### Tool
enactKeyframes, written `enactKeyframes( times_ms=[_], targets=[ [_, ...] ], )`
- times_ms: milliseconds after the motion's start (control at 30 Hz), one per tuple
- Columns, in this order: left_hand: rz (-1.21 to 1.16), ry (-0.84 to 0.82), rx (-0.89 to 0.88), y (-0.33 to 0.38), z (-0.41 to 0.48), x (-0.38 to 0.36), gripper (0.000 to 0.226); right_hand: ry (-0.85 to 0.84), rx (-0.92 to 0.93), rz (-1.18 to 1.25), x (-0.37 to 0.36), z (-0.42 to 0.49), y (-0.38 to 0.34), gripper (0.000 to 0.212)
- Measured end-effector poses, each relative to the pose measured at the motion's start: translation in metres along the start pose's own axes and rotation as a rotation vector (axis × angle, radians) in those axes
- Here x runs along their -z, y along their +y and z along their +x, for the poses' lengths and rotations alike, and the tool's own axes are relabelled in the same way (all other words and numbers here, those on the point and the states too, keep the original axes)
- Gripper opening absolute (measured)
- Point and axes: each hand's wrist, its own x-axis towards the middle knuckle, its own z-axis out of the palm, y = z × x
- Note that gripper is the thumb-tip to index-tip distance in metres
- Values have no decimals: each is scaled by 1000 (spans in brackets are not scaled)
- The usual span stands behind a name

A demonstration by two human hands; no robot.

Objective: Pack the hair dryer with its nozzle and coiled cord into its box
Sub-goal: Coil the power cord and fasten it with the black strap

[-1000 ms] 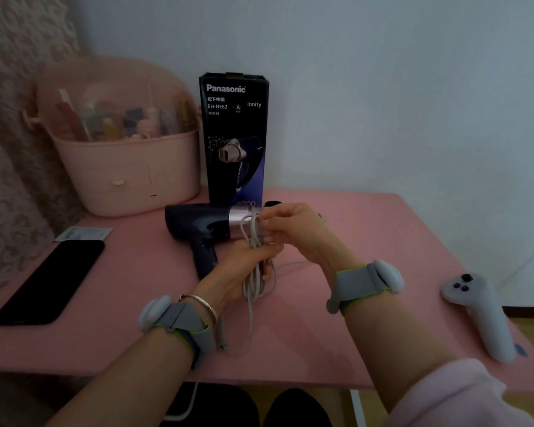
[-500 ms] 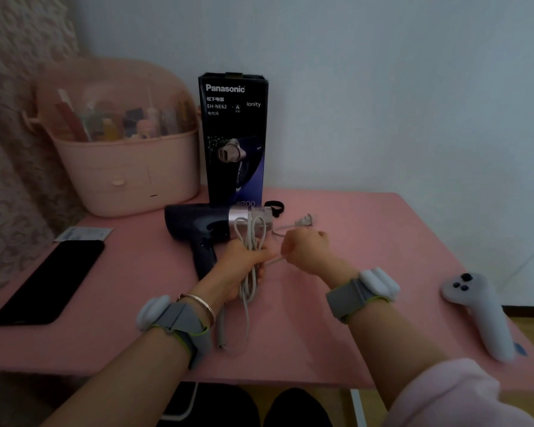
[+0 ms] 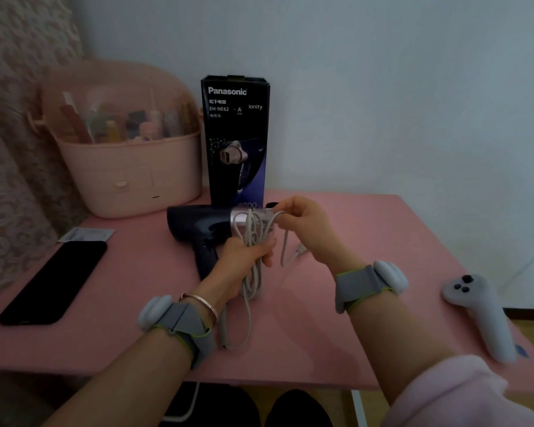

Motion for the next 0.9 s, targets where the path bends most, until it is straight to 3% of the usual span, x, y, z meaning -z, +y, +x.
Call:
enactKeyframes(
  times_ms=[133,267,500,633,800,900],
  targets=[
    [-229,-12,73,-2,-4,-2,13,-9,-36,-133,2,-2,7,20],
    [-99,31,61,-5,-2,1,7,-17,-58,-175,0,-3,4,13],
    [-109,-95,39,-2,-3,-4,16,-63,-65,-206,-15,-2,1,19],
    [-213,-39,111,-2,-3,-3,1,-4,-232,-106,-5,-1,11,24],
    [-289,-42,144,-6,-3,-1,20,-33,-372,-628,-1,-9,38,33],
    [-347,-123,142,-5,-5,-6,23,-17,-413,-451,-7,-17,49,26]
  ],
)
